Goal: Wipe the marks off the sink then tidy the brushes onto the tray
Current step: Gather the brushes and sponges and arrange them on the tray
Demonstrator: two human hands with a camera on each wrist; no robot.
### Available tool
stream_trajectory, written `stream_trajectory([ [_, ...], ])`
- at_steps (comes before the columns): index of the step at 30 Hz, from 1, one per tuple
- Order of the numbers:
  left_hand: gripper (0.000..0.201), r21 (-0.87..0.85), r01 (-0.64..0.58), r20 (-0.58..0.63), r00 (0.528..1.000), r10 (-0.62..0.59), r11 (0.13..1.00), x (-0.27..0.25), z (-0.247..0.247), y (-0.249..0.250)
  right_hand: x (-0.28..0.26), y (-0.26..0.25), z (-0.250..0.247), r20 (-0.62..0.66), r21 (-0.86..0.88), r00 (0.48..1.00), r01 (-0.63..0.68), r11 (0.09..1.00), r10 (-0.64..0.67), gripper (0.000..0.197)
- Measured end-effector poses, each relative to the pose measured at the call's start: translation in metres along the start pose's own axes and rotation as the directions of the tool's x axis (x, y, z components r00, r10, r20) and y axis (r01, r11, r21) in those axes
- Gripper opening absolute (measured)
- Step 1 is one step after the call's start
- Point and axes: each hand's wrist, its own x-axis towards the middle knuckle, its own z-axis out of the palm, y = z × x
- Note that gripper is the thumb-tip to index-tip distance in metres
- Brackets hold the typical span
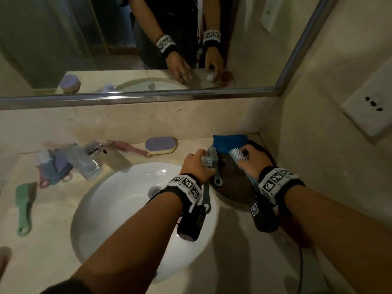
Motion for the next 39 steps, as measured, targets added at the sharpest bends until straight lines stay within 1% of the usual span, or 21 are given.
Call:
stream_trajectory([
  [2,0.048,-0.002,0.024,0.009,1.000,-0.024,1.000,0.014,0.007,0.002,0.010,0.005,0.002,0.034,0.027,0.999,-0.037,0.999,0.036,0.030],
  [4,0.051,0.013,0.026,0.005,1.000,-0.026,1.000,0.029,0.015,0.004,0.020,0.010,0.004,0.048,0.021,0.998,-0.034,0.999,0.033,0.031],
  [9,0.049,-0.050,0.059,-0.041,0.997,-0.061,0.997,0.064,0.030,0.013,0.054,0.021,0.007,0.037,0.061,0.999,-0.029,0.998,0.027,0.032],
  [12,0.048,-0.061,0.084,-0.030,0.996,-0.086,0.995,0.085,0.042,0.018,0.073,0.028,0.009,0.034,0.106,0.999,-0.034,0.994,0.031,0.030],
  [15,0.048,-0.072,0.113,-0.032,0.993,-0.115,0.991,0.104,0.053,0.022,0.094,0.036,0.018,0.035,0.133,0.999,-0.036,0.990,0.031,0.034],
  [19,0.051,-0.055,0.110,-0.021,0.994,-0.111,0.992,0.120,0.063,0.021,0.115,0.042,0.029,-0.004,0.157,0.999,-0.036,0.987,0.037,0.037],
  [22,0.052,-0.056,0.091,-0.034,0.995,-0.093,0.994,0.130,0.068,0.015,0.126,0.042,0.035,-0.003,0.168,0.999,-0.040,0.985,0.042,0.037],
  [26,0.054,0.010,0.058,0.004,0.998,-0.058,0.998,0.137,0.074,0.013,0.135,0.041,0.044,0.009,0.180,0.998,-0.056,0.982,0.056,0.037],
  [30,0.059,0.109,0.040,0.053,0.998,-0.046,0.993,0.140,0.078,0.008,0.138,0.042,0.049,0.023,0.189,0.998,-0.056,0.980,0.053,0.041],
  [34,0.062,0.189,0.029,0.054,0.998,-0.039,0.982,0.137,0.076,0.001,0.138,0.043,0.050,0.026,0.168,0.999,-0.046,0.985,0.042,0.041],
  [39,0.062,0.313,-0.073,0.134,0.990,0.032,0.947,0.129,0.075,-0.005,0.136,0.045,0.050,0.027,0.159,0.998,-0.053,0.986,0.049,0.044],
])
